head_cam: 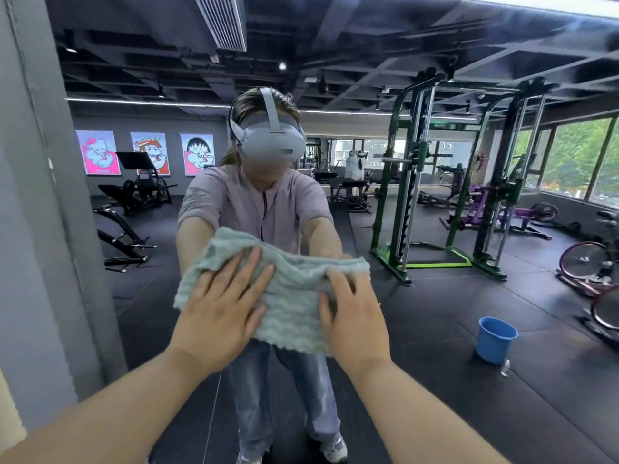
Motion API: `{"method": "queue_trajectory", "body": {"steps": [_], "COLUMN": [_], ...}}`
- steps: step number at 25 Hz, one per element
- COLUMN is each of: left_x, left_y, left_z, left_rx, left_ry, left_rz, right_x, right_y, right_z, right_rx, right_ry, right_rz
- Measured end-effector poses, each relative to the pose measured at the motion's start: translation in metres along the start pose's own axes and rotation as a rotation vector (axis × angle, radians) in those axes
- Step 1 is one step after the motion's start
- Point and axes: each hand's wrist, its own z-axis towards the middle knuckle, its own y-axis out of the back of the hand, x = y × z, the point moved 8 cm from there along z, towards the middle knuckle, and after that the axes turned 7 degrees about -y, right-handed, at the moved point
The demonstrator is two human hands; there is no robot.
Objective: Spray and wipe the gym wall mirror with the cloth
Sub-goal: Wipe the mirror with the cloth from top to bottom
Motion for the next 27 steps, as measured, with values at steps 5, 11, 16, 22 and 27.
{"method": "queue_trajectory", "body": {"steps": [5,11,16,22,27], "left_x": [-0.017,-0.052,-0.170,-0.128,-0.124], "left_y": [0.025,0.019,-0.055,-0.015,-0.012], "left_z": [0.133,0.199,0.080,0.198,0.218], "left_rx": [-0.108,-0.205,0.048,-0.060,-0.113], "left_ry": [0.109,0.269,0.103,0.345,0.272], "left_rz": [-0.005,0.095,0.089,0.033,0.128], "right_x": [-0.039,-0.083,-0.168,-0.158,-0.162], "right_y": [0.094,0.122,0.073,0.131,0.139], "right_z": [0.102,0.131,0.015,0.121,0.129], "right_rx": [-0.284,-0.282,-0.083,-0.199,-0.243], "right_ry": [-0.103,0.115,0.172,0.094,0.217], "right_rz": [0.076,0.019,-0.036,0.203,0.172]}}
